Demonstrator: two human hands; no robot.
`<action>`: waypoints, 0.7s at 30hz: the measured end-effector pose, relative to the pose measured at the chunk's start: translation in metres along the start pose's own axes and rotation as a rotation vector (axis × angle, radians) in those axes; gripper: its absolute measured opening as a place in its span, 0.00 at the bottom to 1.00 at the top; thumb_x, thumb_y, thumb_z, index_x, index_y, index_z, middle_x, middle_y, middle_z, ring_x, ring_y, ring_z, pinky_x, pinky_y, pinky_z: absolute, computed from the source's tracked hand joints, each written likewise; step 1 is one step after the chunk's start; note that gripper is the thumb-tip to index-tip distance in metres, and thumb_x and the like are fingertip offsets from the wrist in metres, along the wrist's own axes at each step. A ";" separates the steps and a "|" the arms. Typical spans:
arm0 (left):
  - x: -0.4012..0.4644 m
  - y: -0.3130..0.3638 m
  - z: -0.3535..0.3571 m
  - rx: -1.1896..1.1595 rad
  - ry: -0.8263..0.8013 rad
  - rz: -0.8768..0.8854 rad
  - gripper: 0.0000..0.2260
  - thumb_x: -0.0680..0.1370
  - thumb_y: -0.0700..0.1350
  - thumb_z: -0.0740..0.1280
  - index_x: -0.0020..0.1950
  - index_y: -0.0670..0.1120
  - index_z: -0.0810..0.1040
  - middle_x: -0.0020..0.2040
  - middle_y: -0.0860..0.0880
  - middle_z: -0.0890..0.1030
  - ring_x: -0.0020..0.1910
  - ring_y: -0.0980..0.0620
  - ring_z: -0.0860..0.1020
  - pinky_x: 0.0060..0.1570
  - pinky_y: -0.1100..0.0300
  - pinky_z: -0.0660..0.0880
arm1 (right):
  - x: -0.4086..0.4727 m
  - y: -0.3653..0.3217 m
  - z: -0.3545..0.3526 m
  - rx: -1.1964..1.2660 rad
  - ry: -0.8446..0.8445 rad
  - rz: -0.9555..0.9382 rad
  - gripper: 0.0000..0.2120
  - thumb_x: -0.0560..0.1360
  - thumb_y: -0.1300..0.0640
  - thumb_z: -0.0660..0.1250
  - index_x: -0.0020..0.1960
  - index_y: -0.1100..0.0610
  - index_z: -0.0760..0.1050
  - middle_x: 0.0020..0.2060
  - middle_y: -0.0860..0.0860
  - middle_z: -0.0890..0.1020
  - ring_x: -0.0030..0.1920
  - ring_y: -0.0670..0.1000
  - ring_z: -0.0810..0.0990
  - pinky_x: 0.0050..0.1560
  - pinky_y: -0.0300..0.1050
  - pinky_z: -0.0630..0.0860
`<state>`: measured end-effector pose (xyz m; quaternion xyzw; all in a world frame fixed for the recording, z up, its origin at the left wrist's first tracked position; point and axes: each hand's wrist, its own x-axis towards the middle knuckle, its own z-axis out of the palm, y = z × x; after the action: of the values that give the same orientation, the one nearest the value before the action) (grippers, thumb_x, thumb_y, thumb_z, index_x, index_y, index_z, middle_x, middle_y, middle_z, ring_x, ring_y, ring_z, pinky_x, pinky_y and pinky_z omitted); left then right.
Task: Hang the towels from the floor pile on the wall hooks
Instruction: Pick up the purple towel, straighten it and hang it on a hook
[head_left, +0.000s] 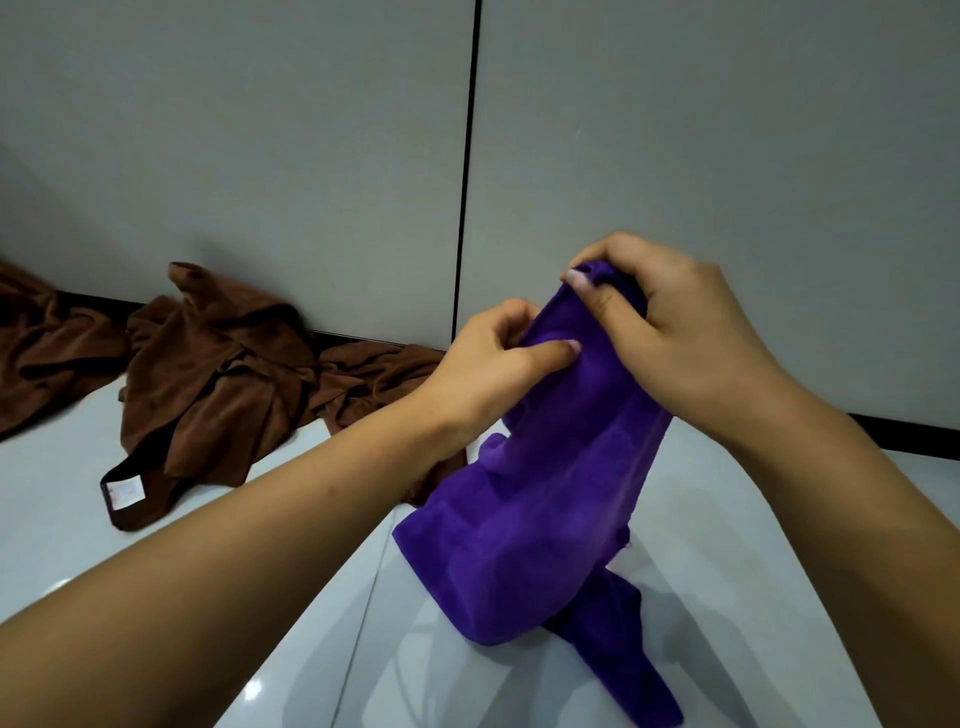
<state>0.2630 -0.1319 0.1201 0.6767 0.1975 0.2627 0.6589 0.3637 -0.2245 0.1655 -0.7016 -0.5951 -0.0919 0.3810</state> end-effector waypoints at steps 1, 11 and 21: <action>0.001 -0.004 -0.002 0.040 0.005 -0.010 0.17 0.72 0.44 0.72 0.53 0.33 0.75 0.47 0.36 0.80 0.44 0.43 0.80 0.46 0.51 0.78 | -0.001 0.002 0.000 -0.032 -0.001 -0.010 0.07 0.77 0.53 0.61 0.48 0.55 0.76 0.39 0.45 0.78 0.41 0.47 0.76 0.43 0.43 0.72; -0.004 -0.023 -0.014 0.389 0.047 0.034 0.27 0.64 0.64 0.65 0.42 0.40 0.81 0.39 0.42 0.83 0.39 0.45 0.82 0.42 0.45 0.79 | -0.009 0.011 0.009 -0.211 0.060 -0.028 0.08 0.80 0.56 0.58 0.51 0.60 0.72 0.40 0.51 0.76 0.39 0.57 0.76 0.39 0.51 0.73; 0.002 -0.071 -0.034 0.698 0.078 0.084 0.12 0.77 0.52 0.65 0.34 0.54 0.70 0.32 0.54 0.74 0.34 0.52 0.72 0.37 0.55 0.69 | -0.008 0.025 -0.008 -0.274 0.243 0.025 0.12 0.78 0.56 0.56 0.50 0.63 0.73 0.39 0.52 0.74 0.37 0.53 0.70 0.38 0.44 0.64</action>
<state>0.2487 -0.1000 0.0489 0.8581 0.2723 0.2320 0.3684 0.3872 -0.2357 0.1557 -0.7379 -0.5178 -0.2516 0.3522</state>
